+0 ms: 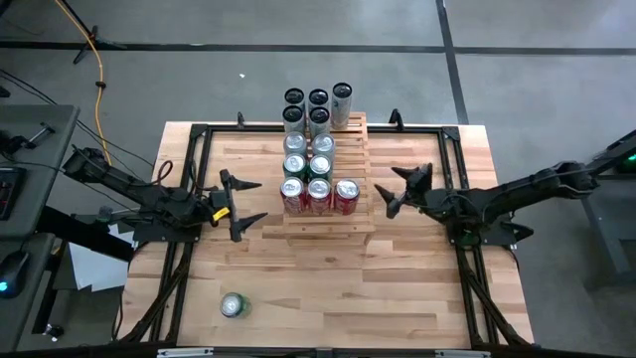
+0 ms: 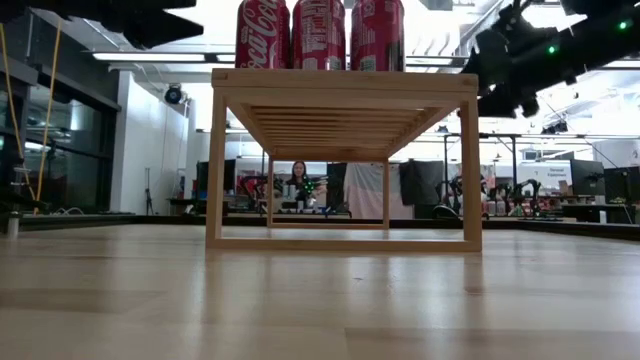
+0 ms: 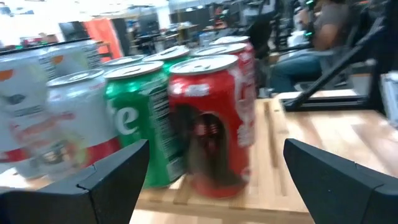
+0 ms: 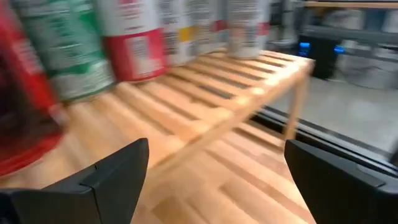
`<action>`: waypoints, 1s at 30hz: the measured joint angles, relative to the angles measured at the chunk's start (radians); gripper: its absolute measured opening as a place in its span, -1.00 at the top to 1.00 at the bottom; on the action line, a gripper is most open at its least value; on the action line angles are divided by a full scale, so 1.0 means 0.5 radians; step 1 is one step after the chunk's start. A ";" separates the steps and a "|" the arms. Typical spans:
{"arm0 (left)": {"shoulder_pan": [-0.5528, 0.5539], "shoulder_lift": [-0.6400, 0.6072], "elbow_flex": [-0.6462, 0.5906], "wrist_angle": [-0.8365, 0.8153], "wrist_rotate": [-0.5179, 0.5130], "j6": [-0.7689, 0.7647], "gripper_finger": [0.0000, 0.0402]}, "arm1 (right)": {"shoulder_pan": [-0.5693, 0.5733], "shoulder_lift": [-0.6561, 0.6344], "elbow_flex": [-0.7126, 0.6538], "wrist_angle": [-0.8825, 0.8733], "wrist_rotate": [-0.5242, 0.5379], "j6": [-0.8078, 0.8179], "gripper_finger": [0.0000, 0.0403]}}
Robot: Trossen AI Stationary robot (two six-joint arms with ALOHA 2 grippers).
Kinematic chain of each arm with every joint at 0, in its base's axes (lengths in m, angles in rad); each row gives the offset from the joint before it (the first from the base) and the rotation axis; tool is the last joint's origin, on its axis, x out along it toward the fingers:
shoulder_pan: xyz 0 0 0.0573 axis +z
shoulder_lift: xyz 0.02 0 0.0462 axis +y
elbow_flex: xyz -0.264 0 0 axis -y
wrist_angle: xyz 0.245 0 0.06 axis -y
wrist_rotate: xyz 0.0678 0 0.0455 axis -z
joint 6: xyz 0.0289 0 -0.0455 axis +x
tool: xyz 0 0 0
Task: Place canned beverage on shelf
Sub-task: Put the top green soda can aligned with the other green soda cans on the shelf
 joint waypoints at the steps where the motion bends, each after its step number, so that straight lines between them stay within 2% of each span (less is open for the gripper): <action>1: 0.000 0.000 0.000 -0.011 -0.043 0.000 -0.80 | 0.000 0.000 -0.014 0.004 0.066 0.047 -0.79; 7: 0.001 0.000 0.000 -0.168 -0.495 -0.082 -0.80 | 0.000 0.000 -0.067 0.030 0.439 0.278 -0.79; 11: 0.016 -0.007 0.000 -0.271 -0.554 -0.158 -0.80 | 0.000 0.000 -0.082 0.019 0.503 0.399 -0.79; 13: 0.046 -0.012 0.000 -0.327 -0.466 -0.239 -0.80 | 0.000 0.000 -0.082 0.016 0.501 0.441 -0.79; 15: 0.078 -0.032 0.025 -0.474 -0.255 -0.398 -0.80 | 0.000 0.001 -0.082 0.015 0.501 0.459 -0.79; 19: 0.103 -0.066 0.229 -0.922 0.501 -0.862 -0.80 | 0.000 0.001 -0.082 0.014 0.462 0.457 -0.79; 21: 0.090 -0.075 0.361 -1.146 0.731 -1.024 -0.80 | 0.000 0.001 -0.082 0.014 0.449 0.456 -0.79; 25: -0.024 -0.073 0.535 -1.452 0.816 -1.320 -0.80 | 0.000 0.001 -0.082 0.000 0.371 0.459 -0.79; 30: -0.329 0.004 0.583 -1.497 0.782 -1.717 -0.80 | 0.000 0.002 -0.082 -0.018 0.327 0.486 -0.79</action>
